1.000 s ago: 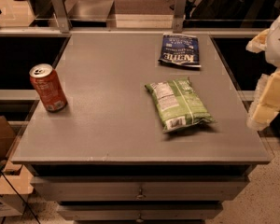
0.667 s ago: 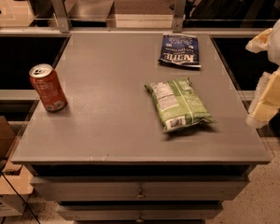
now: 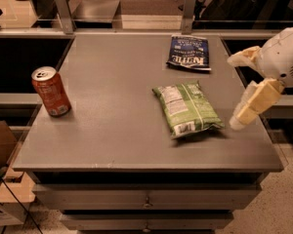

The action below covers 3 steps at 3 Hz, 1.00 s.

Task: Pick green jalapeno chip bag

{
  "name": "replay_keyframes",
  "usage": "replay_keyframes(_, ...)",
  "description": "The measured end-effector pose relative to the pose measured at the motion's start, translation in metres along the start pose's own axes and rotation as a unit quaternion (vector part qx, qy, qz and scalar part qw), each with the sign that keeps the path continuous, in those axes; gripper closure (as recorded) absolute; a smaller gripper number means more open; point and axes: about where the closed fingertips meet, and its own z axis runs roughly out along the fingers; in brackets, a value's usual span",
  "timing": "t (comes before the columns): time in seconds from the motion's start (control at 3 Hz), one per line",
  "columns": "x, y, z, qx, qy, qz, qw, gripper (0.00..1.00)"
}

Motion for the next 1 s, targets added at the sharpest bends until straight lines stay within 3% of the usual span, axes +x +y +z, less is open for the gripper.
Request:
replay_keyframes(0.33, -0.021, -0.003, 0.034, -0.035, -0.073, -0.001, 0.9967, 0.00)
replay_keyframes(0.67, -0.035, -0.002, 0.070, -0.052, -0.086, -0.006, 0.9949, 0.00)
replay_keyframes(1.0, -0.031, -0.004, 0.102, -0.045, -0.042, -0.007, 0.9980, 0.00)
